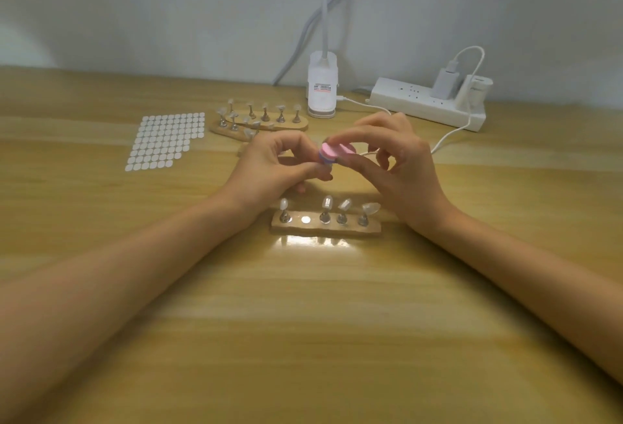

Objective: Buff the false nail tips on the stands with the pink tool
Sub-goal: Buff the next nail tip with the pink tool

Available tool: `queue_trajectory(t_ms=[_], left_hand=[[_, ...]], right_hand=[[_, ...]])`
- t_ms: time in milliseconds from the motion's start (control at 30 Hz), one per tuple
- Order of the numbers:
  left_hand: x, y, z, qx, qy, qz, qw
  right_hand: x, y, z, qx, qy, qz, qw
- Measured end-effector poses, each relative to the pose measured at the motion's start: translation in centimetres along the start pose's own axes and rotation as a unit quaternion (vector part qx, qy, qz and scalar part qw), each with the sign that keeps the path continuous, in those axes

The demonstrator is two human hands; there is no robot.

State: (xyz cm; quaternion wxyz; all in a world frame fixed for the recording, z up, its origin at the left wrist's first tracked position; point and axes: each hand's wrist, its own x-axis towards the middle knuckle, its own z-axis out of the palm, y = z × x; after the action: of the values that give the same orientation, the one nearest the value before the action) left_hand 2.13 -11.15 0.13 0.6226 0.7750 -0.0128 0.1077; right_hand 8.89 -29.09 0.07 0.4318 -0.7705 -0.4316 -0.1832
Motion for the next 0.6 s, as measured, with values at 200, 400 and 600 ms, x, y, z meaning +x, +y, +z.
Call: queue_trajectory(t_ms=[200, 400, 600], left_hand=[[-0.03, -0.50, 0.01, 0.004, 0.041, 0.006, 0.999], [0.20, -0.79, -0.14, -0.011, 0.031, 0.002, 0.999], [0.31, -0.61, 0.02, -0.010, 0.020, 0.001, 1.000]], right_hand=[[-0.08, 0.23, 0.14, -0.015, 0.023, -0.011, 1.000], [0.01, 0.34, 0.28, -0.040, 0.015, -0.041, 0.998], [0.15, 0.64, 0.19, 0.003, -0.001, -0.028, 1.000]])
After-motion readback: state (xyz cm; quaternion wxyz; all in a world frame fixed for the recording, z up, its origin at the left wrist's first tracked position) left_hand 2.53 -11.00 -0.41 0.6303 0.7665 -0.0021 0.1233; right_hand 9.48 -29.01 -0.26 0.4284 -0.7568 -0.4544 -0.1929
